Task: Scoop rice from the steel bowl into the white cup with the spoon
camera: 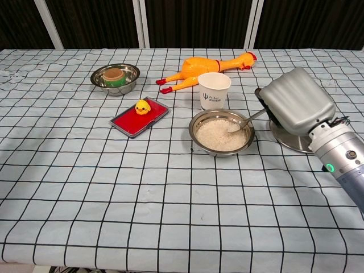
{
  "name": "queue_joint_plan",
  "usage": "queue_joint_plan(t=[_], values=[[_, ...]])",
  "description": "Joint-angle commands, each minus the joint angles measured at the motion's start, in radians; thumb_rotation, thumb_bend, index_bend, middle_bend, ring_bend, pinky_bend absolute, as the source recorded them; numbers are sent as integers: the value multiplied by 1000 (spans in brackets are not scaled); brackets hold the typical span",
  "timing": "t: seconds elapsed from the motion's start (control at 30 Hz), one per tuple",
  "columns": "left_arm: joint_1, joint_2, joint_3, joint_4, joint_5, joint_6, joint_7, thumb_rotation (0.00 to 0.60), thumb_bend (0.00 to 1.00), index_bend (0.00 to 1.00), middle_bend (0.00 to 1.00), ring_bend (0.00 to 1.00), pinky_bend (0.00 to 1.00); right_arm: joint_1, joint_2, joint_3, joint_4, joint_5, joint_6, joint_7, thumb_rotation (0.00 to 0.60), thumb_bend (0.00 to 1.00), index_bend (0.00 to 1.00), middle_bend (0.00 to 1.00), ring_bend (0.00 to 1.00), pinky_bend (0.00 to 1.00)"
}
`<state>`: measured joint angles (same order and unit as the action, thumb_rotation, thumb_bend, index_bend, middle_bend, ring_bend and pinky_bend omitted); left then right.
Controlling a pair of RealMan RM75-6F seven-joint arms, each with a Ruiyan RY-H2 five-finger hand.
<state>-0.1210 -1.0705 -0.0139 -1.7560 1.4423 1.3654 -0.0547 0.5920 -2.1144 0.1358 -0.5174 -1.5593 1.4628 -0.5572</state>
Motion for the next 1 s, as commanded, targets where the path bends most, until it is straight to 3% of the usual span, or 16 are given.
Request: queue_joint_plan(t=[0.03, 0.43, 1.0], values=[[0, 0, 0, 0, 0, 0, -1, 600, 16, 0, 0, 0, 0, -11, -1, 12, -10, 15, 7, 20, 600, 469, 768, 999, 1000, 1000], [0, -2, 0, 1, -3, 1, 3, 600, 16, 0, 0, 0, 0, -51, -6, 19, -31, 40, 32, 100, 600, 471, 768, 999, 1000, 1000], [-2, -6, -4, 3, -11, -1, 8, 600, 16, 0, 0, 0, 0, -11, 21, 40, -117, 35, 40, 47, 600, 472, 769, 998, 1000, 1000]])
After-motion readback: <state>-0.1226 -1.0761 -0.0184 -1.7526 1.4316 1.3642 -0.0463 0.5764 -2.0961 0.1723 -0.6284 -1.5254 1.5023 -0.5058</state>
